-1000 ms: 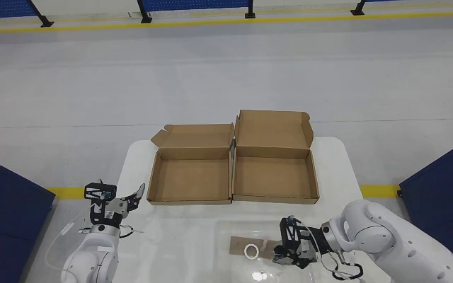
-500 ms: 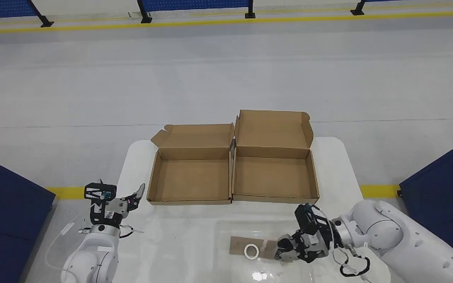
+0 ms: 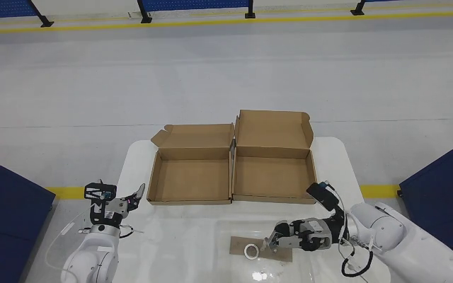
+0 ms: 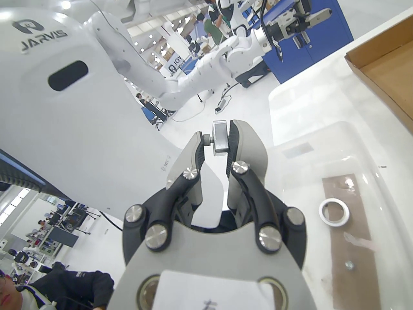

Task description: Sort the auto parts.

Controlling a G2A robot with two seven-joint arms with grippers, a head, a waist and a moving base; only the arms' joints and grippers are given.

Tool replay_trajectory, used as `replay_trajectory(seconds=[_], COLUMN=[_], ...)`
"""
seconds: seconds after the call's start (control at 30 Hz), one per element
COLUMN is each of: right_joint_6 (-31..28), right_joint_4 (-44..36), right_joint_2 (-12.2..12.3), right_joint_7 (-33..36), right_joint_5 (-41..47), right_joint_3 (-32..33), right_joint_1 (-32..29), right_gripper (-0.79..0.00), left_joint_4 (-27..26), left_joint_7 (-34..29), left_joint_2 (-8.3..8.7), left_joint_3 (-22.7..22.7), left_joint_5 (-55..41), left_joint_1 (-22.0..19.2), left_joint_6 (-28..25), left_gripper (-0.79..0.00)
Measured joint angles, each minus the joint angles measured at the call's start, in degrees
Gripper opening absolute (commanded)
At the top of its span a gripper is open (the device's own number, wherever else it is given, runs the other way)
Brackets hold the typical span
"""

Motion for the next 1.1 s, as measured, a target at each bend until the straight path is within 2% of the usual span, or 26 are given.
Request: replay_trajectory(seconds=[0.1,0.53,0.87,1.1], right_joint_6=[0.0,0.71,0.0,0.0], right_joint_4=[-0.37,-0.01,1.53,0.07], right_joint_2=[-0.3,-0.44,-0.33,-0.01], right_joint_7=[0.01,-1.18,0.0,0.02], right_joint_5=[2.65,3.55,19.48,25.63], right_joint_3=[-0.67,-0.58,-1.27,-1.67], right_joint_1=[0.23,-0.19,-1.72,-1.45], right_gripper=[-0.785,-0.785,-0.785,-0.785], left_joint_4=[0.0,0.0,0.0,0.0], left_joint_7=[0.0,0.0,0.0,0.0], left_joint_2=[0.0,0.0,0.0,0.0], left_joint_3=[0.0,0.0,0.0,0.0], left_joint_5=[0.0,0.0,0.0,0.0], left_joint_1=[0.0,0.0,0.0,0.0], left_joint_6=[0.0,0.0,0.0,0.0], left_gripper=[0.0,0.0,0.0,0.0])
